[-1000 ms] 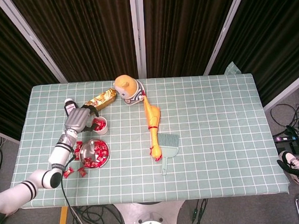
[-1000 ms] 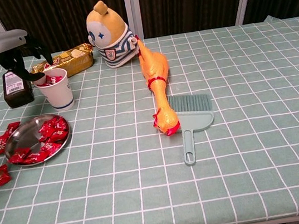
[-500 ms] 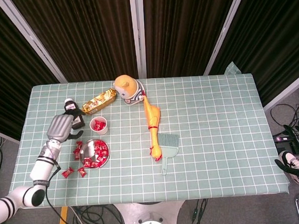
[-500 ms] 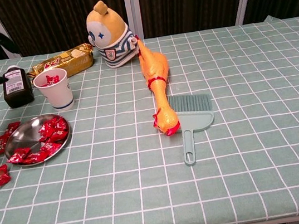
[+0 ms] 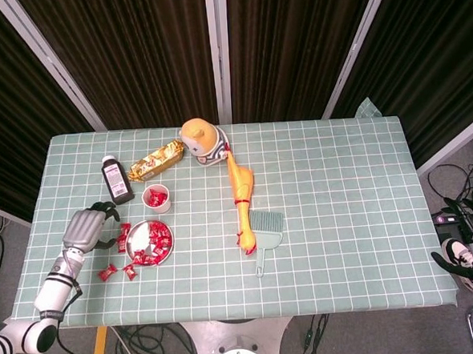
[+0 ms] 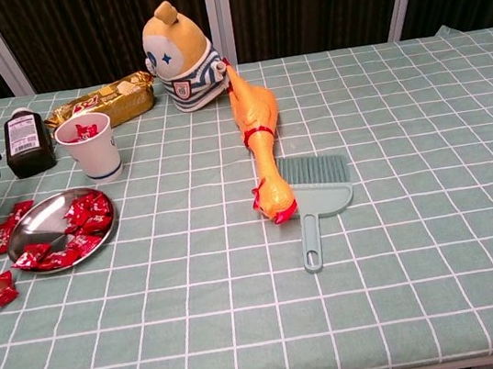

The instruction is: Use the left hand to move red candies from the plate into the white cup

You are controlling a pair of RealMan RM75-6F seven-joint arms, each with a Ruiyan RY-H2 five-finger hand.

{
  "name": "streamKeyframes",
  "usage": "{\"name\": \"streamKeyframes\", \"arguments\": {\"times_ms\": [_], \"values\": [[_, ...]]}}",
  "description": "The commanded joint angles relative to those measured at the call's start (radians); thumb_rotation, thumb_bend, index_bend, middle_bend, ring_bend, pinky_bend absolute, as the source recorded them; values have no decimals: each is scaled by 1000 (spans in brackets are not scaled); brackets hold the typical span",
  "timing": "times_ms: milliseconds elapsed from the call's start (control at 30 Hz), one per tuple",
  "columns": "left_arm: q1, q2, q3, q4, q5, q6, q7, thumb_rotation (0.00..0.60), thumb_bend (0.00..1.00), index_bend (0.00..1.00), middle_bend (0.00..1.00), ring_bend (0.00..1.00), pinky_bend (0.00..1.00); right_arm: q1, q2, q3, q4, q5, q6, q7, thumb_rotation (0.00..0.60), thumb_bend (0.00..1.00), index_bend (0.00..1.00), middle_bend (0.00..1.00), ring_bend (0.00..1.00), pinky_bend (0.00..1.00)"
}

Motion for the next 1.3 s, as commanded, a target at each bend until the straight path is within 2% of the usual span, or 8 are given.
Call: {"name": "streamKeyframes", "arguments": {"times_ms": [33, 300, 633, 1300], "values": [[-15, -54, -10, 73, -13, -53, -49, 600, 238, 474, 320, 236, 420, -3, 1, -2, -3, 2, 2, -5, 600, 101, 88, 240, 80, 329], [-59, -106, -46, 146, -35, -121, -76, 600, 238, 491, 320, 236, 420, -2, 4, -1, -15, 6, -2, -19, 600, 101, 88, 240, 80, 329], [-91, -135, -58, 189, -90, -175, 14, 600, 239, 492, 320, 236, 420, 0, 5, 0, -20, 16, -10, -27, 600, 101, 88, 240, 80, 329], [-83, -109, -61, 131, -175, -180, 123, 600, 210, 481, 310, 215, 402, 0, 4, 1, -19, 19, -11, -28, 600, 101, 88, 240, 80, 330]]}}
